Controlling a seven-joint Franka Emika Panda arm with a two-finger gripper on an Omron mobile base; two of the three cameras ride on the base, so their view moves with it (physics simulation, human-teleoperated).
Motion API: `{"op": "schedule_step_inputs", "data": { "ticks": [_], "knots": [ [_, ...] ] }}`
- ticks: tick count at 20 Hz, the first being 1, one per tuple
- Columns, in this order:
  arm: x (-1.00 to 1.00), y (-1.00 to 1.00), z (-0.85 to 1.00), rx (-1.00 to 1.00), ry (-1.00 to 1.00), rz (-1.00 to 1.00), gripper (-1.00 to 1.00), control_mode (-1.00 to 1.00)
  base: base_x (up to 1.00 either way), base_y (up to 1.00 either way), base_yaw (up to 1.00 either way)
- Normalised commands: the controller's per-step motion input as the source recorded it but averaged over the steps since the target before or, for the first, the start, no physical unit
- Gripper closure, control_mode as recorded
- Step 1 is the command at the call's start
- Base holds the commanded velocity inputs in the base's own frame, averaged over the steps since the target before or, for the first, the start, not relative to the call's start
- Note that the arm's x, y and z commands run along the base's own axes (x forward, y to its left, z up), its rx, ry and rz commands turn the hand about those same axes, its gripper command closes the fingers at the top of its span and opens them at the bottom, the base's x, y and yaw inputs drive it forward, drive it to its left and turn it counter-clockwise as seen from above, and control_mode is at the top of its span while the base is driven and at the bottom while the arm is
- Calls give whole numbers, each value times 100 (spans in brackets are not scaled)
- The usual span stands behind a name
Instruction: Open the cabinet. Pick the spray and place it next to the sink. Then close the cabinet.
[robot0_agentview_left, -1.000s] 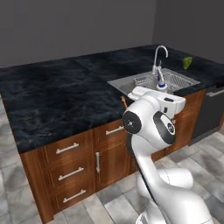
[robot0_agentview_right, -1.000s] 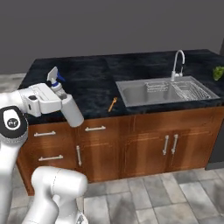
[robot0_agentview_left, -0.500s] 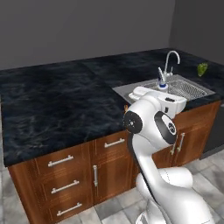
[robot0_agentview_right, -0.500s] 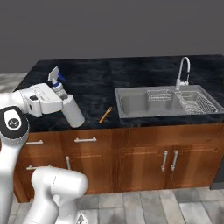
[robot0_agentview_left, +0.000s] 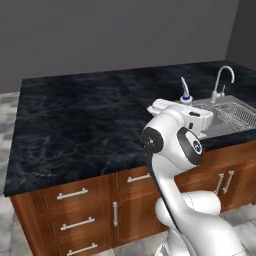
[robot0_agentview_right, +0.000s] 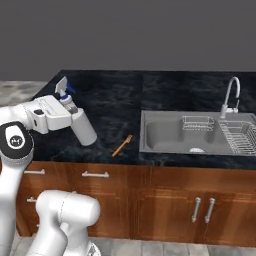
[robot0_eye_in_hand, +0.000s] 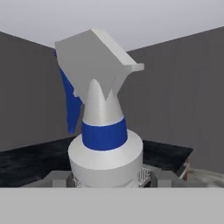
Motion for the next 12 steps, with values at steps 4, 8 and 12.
{"op": "schedule_step_inputs", "data": {
  "ticks": [4,8,12],
  "knots": [
    [0,0,0,0,0,0,100,100,54,-40,23],
    [0,0,0,0,0,0,100,100,49,-42,24],
    [0,0,0,0,0,0,100,100,51,-40,24]
  ]
}}
